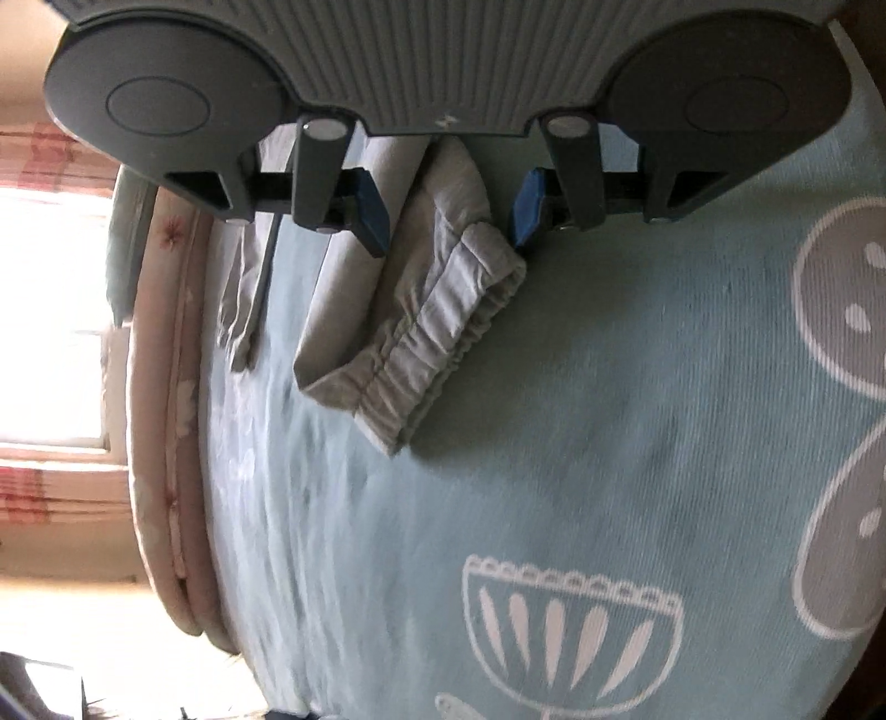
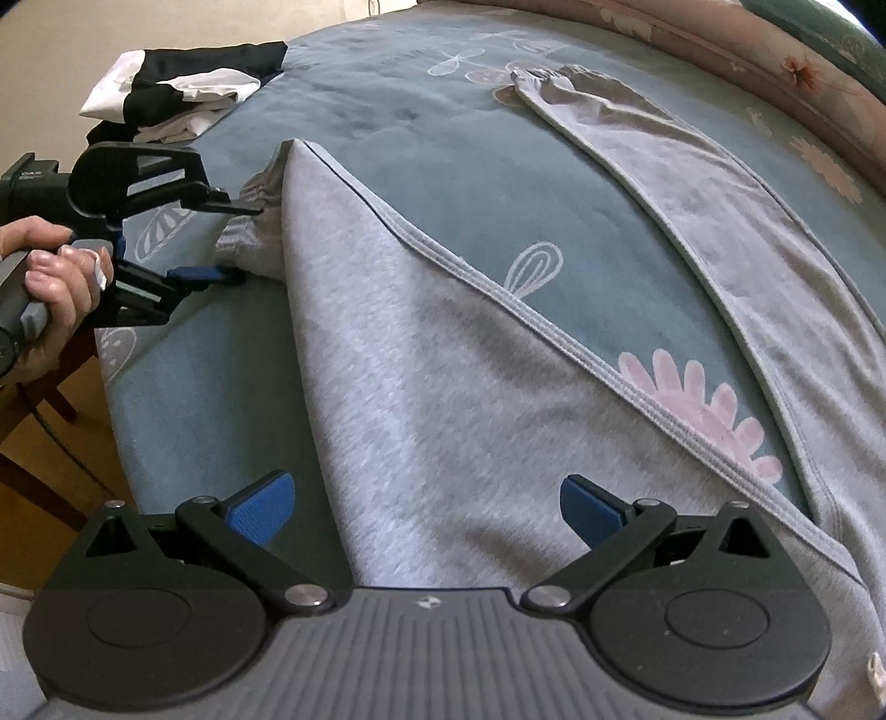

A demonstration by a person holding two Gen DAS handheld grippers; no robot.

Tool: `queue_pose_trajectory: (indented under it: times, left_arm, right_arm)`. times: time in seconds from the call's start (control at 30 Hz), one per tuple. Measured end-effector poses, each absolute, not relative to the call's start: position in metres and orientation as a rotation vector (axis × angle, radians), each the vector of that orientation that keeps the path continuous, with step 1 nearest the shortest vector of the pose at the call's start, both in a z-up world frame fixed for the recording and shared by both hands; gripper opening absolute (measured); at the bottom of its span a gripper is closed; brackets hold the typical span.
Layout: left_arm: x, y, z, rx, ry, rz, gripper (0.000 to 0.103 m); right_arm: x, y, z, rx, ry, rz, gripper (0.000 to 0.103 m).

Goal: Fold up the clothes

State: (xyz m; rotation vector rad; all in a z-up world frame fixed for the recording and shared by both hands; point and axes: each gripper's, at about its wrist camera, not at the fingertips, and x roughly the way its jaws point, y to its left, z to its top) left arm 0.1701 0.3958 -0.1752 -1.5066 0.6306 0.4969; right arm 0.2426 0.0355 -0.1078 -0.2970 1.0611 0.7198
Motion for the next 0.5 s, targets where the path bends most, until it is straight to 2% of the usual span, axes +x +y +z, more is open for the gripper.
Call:
queue_pose_trajectory:
  times: [0.13, 0.27, 0.37, 0.43, 0.5]
  left_arm:
    - [0.187, 0.392, -0.163, -1.373, 0.62, 0.491, 0.047]
    - [0.216, 0.379, -0.156, -1.203, 0.714, 0.479, 0.047]
    - [0.226, 0.377, -0.155, -1.194, 0.711, 0.515, 0.044]
    - [0.237, 0.373, -0.152, -1.145, 0.744, 0.548, 0.023]
    - [0.245, 0.373, -0.151, -1.112, 0.778, 0.572, 0.017]
  right_arm:
    - [0.243, 0.032, -0.109, -0.287, 1.065, 0.711, 0.103]
    - [0.246, 0.029, -0.115, -0.27, 1.082, 0.694, 0.103]
    - [0.246, 0.027, -0.116, -0.26, 1.089, 0.686, 0.103]
    - [0.246, 0.027, -0.117, -0.264, 1.09, 0.685, 0.103]
    - [0.246, 0.028, -0.117, -0.272, 1.092, 0.683, 0.103]
